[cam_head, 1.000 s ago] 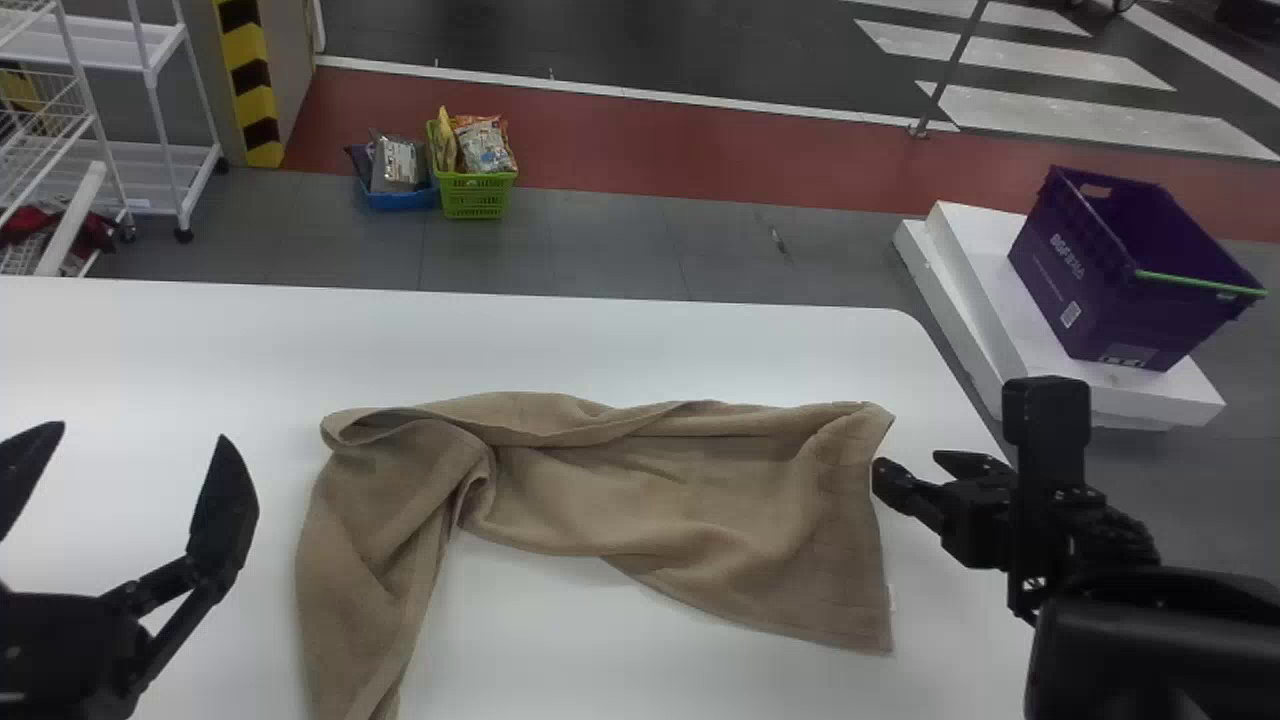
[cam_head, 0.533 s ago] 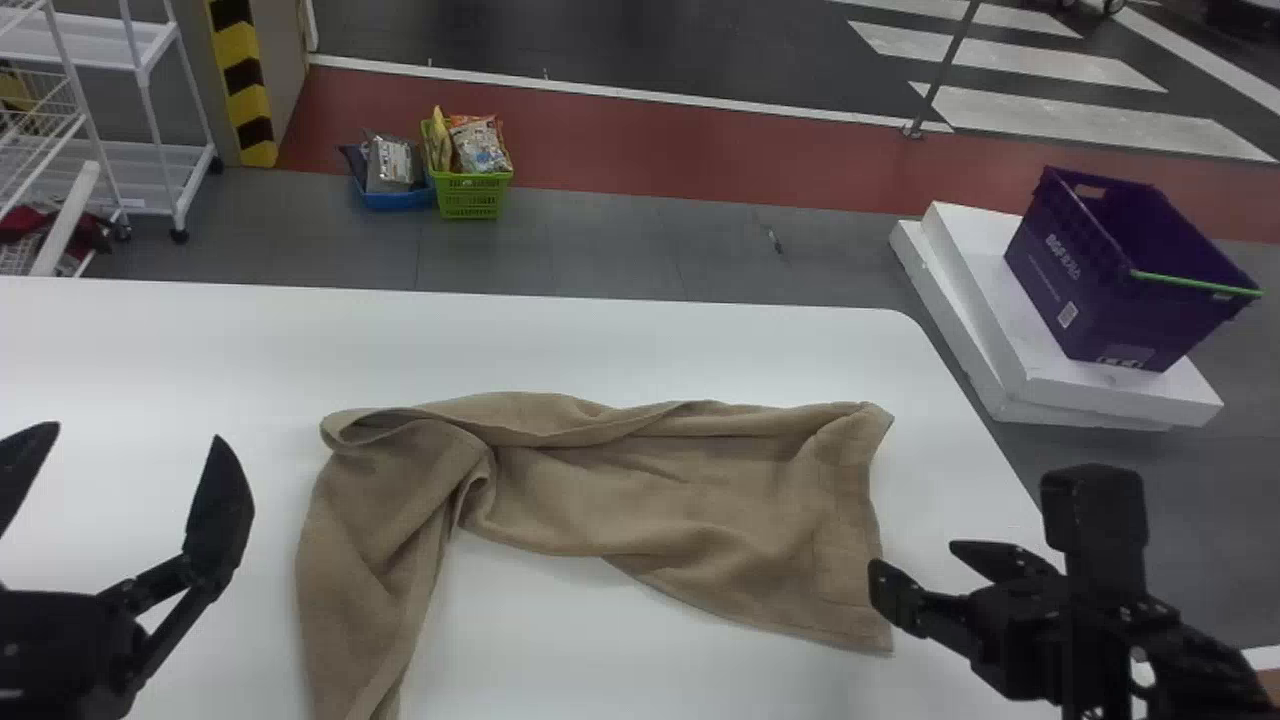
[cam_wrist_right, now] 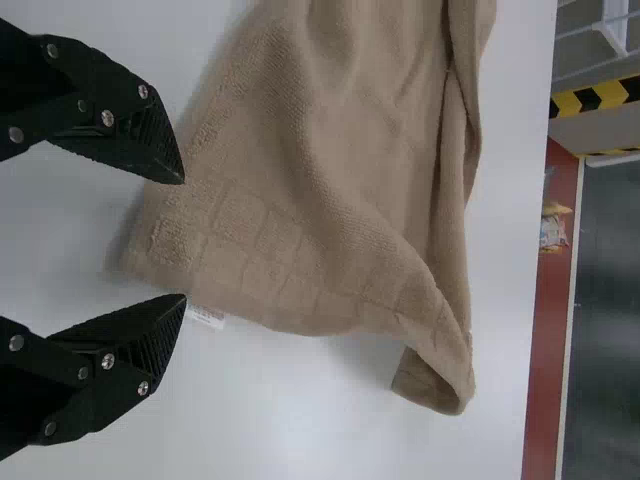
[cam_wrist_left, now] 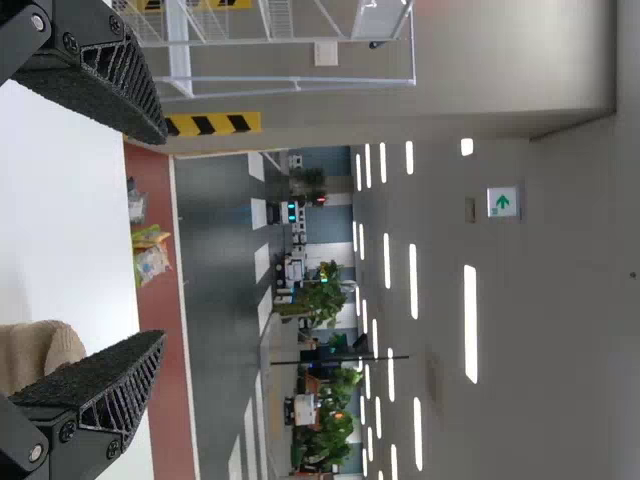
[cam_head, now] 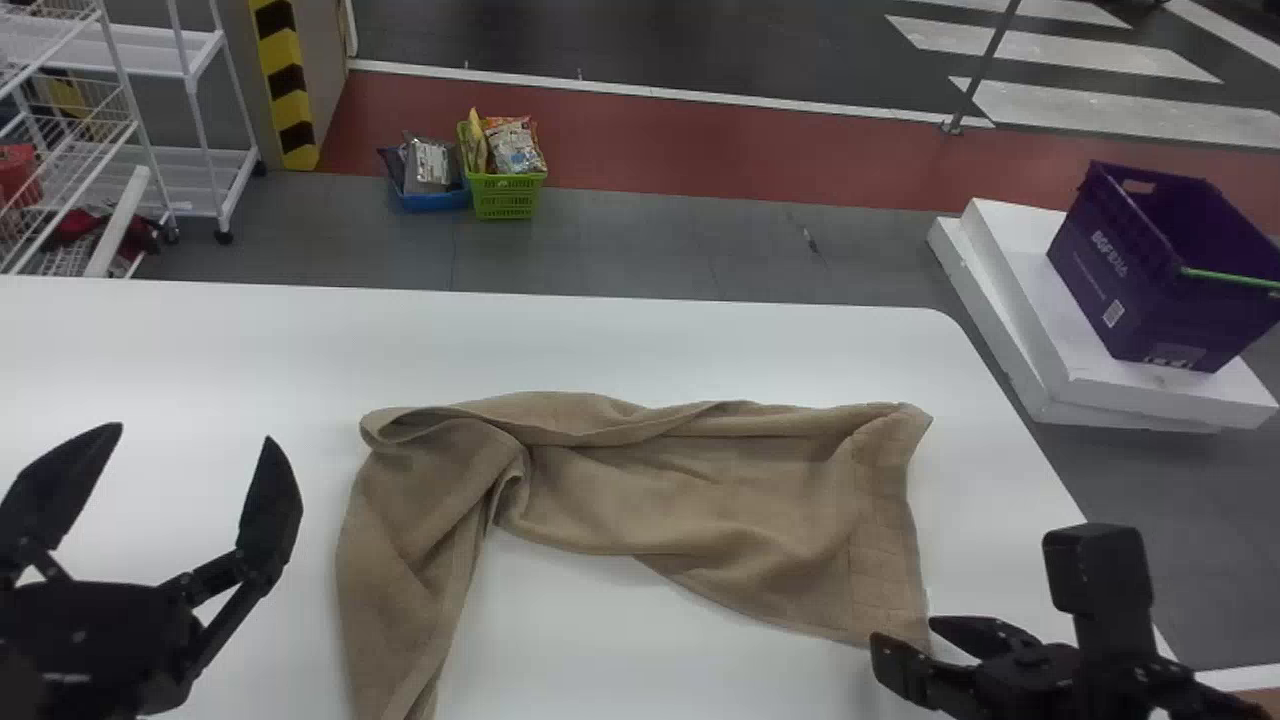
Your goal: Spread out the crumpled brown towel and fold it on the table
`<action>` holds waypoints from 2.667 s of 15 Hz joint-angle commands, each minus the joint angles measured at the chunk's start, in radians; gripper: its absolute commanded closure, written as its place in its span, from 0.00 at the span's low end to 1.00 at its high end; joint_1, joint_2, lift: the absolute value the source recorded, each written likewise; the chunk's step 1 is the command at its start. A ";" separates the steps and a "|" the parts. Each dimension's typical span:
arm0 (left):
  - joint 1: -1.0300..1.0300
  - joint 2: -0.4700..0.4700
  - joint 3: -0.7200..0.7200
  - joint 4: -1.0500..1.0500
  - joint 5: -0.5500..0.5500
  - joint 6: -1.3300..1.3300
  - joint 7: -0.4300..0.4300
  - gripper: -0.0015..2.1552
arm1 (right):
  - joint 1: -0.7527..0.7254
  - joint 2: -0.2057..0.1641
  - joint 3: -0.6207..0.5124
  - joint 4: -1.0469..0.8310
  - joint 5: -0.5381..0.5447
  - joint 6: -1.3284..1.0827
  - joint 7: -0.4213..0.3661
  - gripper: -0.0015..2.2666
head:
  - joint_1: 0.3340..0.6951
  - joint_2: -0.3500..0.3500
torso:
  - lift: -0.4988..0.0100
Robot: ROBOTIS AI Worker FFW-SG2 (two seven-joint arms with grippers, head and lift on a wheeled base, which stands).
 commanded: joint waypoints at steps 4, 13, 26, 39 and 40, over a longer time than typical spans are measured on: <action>0.001 0.000 -0.003 0.002 0.001 0.000 -0.002 0.07 | -0.013 0.001 0.010 0.046 0.035 0.000 -0.002 0.25 | 1.00 0.24 | 0.73; 0.012 0.002 0.000 0.000 0.000 0.000 -0.008 0.07 | -0.038 0.001 0.006 0.021 -0.044 -0.058 0.009 0.72 | 1.00 0.26 | 0.73; 0.024 0.064 -0.040 0.032 -0.054 -0.006 -0.109 0.07 | -0.474 -0.018 -0.486 0.402 -0.212 -0.074 -0.028 0.72 | 1.00 0.00 | 0.73; 0.029 0.166 -0.114 0.106 -0.089 -0.049 -0.163 0.07 | -0.493 -0.055 -0.534 0.554 -0.204 -0.147 -0.086 0.72 | 1.00 0.00 | 0.73; 0.029 0.169 -0.130 0.108 -0.106 -0.058 -0.163 0.07 | -0.489 -0.055 -0.529 0.548 -0.205 -0.150 -0.086 0.72 | 1.00 0.00 | 0.73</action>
